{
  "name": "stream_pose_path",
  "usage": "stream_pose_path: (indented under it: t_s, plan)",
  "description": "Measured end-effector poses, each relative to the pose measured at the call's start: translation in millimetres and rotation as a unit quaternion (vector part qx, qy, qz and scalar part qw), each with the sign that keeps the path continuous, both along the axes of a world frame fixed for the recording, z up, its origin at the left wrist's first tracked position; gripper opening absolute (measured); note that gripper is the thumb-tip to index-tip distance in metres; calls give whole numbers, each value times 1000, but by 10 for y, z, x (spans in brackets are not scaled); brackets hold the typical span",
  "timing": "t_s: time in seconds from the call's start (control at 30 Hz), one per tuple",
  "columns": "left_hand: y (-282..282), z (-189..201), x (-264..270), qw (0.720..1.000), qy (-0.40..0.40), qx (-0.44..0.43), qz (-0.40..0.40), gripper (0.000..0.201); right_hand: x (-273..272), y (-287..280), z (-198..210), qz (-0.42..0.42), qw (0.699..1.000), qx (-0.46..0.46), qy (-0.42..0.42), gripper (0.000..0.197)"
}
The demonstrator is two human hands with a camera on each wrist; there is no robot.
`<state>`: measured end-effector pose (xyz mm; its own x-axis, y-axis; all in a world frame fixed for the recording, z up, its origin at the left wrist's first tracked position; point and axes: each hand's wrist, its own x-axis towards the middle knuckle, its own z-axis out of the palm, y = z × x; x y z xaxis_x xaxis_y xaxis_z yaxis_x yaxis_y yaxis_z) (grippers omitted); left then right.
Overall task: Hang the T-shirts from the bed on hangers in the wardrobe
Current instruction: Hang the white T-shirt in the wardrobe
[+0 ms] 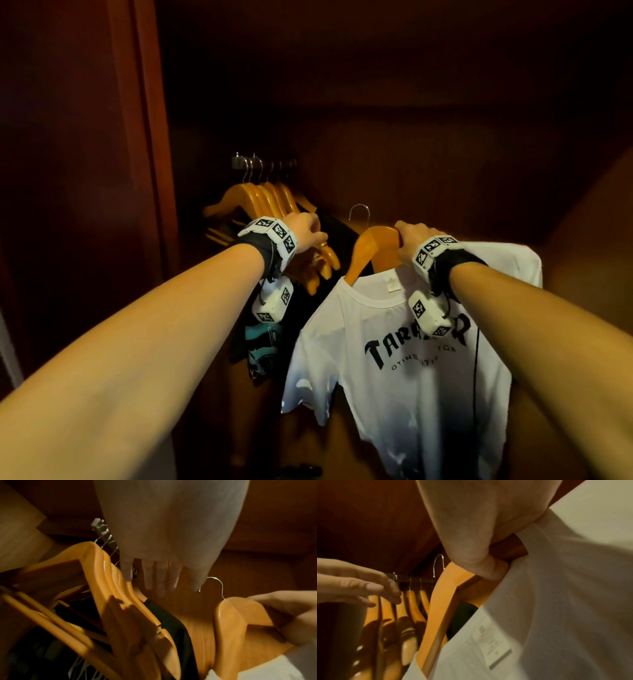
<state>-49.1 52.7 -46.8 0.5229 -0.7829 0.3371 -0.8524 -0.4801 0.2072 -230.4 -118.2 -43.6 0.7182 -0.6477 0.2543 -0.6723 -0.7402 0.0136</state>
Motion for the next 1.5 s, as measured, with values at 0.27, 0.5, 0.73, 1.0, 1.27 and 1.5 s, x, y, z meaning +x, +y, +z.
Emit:
stream_pose_path:
  t_s: [0.27, 0.5, 0.73, 1.0, 1.27, 1.5]
  plan:
    - [-569, -153, 404, 978, -103, 172, 50, 56, 314, -448, -58, -35, 998, 13, 57, 63]
    - [-721, -75, 710, 958, -108, 249, 92, 59, 579, -524, -35, -12, 999, 26, 32, 46]
    - [-732, 54, 880, 952, -131, 268, 63, 55, 818, -503, 25, 12, 997, 82, 7, 33]
    - [-601, 367, 1038, 956, -137, 248, 81, 52, 1255, -387, 192, 61, 992, 105, -16, 49]
    - [-454, 561, 1138, 963, -160, 207, 69, 45, 1674, -262, 324, 91, 991, 75, -68, 42]
    - [-279, 803, 1192, 969, -214, 79, 92, 40, 1990, -171, 501, 94, 987, 78, -100, 30]
